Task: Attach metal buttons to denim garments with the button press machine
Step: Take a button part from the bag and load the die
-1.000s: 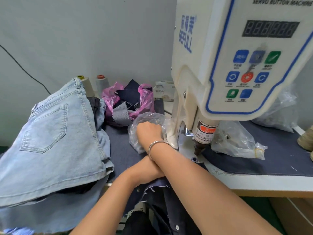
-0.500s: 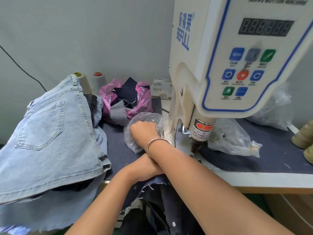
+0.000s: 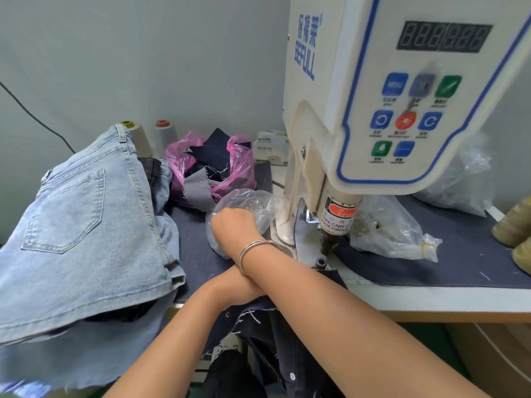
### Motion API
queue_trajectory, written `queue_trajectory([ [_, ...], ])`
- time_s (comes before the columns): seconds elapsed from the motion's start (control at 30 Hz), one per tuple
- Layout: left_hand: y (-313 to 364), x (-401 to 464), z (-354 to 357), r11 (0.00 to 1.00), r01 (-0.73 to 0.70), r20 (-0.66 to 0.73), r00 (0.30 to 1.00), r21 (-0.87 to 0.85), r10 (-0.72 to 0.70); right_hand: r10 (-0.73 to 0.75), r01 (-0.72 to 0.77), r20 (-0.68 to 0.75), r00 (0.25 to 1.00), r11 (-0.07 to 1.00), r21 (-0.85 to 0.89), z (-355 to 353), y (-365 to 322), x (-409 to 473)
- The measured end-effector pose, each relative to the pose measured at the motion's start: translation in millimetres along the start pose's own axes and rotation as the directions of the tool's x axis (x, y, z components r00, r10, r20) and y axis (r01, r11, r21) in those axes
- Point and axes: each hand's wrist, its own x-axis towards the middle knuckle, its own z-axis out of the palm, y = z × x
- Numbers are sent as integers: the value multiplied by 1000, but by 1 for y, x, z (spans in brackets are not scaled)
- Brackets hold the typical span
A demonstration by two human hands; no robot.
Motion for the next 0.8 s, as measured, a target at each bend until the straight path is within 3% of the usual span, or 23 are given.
queue_trajectory([
  [0.63, 14, -7, -3, 1000, -1, 7, 1000, 8, 1, 78, -78, -25, 997, 997, 6, 6, 7, 4],
  [0.8, 16, -9, -4, 1000, 23, 12, 1000, -9, -23, 28, -29, -41, 999, 999, -24, 4, 6, 4],
])
